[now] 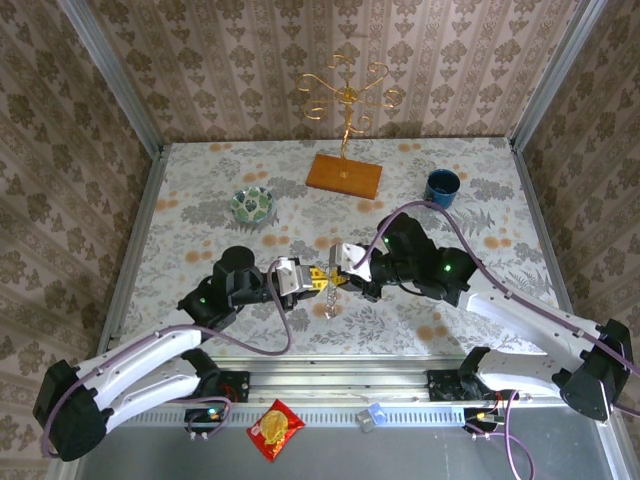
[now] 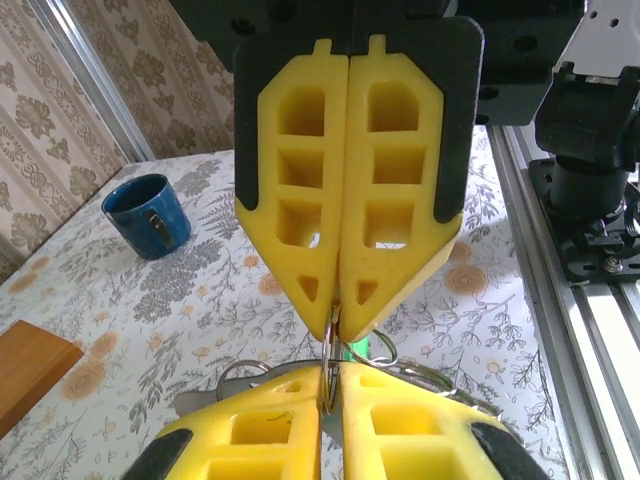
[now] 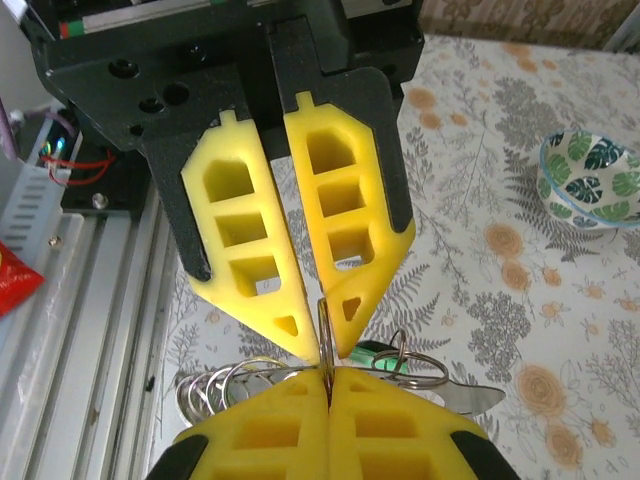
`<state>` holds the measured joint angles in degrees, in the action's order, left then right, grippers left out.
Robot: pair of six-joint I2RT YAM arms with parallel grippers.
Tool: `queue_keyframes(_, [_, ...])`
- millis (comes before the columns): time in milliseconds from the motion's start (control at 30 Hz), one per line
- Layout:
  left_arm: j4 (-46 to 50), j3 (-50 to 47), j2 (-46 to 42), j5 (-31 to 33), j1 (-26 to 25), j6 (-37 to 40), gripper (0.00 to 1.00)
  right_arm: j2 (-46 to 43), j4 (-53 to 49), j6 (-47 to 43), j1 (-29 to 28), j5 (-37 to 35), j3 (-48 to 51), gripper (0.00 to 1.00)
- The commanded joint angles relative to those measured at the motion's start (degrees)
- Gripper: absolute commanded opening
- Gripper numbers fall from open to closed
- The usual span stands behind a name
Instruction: Put the keys on the keyring
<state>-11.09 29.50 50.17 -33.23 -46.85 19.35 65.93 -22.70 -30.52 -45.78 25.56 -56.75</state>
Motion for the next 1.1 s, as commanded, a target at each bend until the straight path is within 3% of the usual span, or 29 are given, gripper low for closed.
queue_keyframes(0, [0.29, 2.97, 0.46, -0.48, -0.26, 1.30, 0.11, 1.59, -5.21, -4.29, -2.49, -1.38, -4.01, 0.00])
queue_keyframes(100, [1.12, 3.24, 0.45, -0.74, -0.21, 1.80, 0.00, 2.54, -6.84, -4.85, -3.02, -2.08, -5.64, 0.00])
queue_keyframes(167, [1.61, 3.20, 0.15, -0.66, -0.26, 1.90, 0.00, 1.79, -5.58, -3.65, -2.78, -2.64, -5.05, 0.00])
queue_keyframes(300, [-0.12, 2.05, -1.03, -0.77, -0.25, 0.94, 0.00, -1.06, -0.54, 2.51, 1.18, 0.70, -1.32, 0.27])
queue_keyframes(467, [-5.55, -0.18, -1.51, -1.65, -0.21, -1.66, 0.00, -3.34, 3.80, 7.32, 3.08, 4.72, 4.08, 0.35])
queue_keyframes(967, [-11.40, -2.93, -1.39, -5.15, -0.16, -3.96, 0.00, -5.17, 10.89, 9.51, 3.11, 3.92, 9.69, 0.29])
queue_keyframes(1067, [-12.58, -2.90, -1.03, -5.52, -0.08, -4.37, 0.00, -4.12, 11.37, 9.61, 2.99, 4.46, 9.25, 0.21])
